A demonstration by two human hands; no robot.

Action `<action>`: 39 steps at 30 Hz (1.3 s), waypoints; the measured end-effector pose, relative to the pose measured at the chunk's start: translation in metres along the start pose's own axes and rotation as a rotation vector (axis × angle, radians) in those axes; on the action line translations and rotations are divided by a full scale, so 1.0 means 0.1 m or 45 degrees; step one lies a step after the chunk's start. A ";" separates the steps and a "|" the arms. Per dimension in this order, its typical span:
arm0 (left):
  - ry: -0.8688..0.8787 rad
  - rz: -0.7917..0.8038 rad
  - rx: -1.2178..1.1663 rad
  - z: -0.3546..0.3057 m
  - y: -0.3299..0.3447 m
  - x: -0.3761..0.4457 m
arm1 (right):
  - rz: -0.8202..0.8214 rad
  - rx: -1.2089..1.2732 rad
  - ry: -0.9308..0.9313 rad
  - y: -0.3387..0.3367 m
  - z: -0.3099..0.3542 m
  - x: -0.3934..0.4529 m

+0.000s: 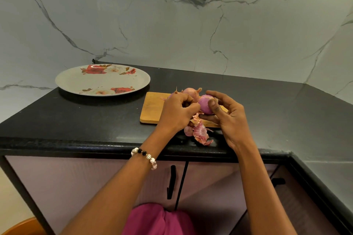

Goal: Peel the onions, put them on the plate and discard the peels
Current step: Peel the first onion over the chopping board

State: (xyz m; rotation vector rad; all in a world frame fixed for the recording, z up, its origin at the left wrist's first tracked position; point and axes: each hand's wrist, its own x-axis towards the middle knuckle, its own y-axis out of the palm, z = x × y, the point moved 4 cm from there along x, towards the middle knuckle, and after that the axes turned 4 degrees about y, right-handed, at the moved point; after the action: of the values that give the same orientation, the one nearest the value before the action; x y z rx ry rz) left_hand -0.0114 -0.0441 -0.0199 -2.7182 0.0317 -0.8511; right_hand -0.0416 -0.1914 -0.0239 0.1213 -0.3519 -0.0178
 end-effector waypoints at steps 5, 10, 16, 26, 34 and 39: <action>-0.092 -0.104 -0.036 0.08 -0.04 0.01 | -0.071 0.177 0.046 -0.05 -0.01 0.03; -0.183 -0.128 -0.128 0.06 -0.07 -0.02 | -0.198 0.334 0.154 -0.09 -0.03 0.04; -0.051 -0.033 -0.092 0.05 -0.02 -0.01 | -0.134 0.270 0.135 -0.09 -0.05 0.06; 0.013 0.025 0.017 0.01 0.00 -0.01 | -0.022 0.002 0.125 -0.04 -0.08 0.05; -0.083 0.049 -0.082 0.08 0.01 0.00 | -0.002 0.029 0.156 -0.06 -0.10 0.04; -0.111 0.010 -0.145 0.04 -0.01 -0.04 | 0.003 0.052 0.151 -0.05 -0.09 0.04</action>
State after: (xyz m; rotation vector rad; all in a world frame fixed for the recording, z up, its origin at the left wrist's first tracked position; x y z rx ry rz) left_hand -0.0127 -0.0415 -0.0248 -2.8568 0.0744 -0.7489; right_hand -0.0353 -0.1957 -0.0315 0.1618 -0.2343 -0.0009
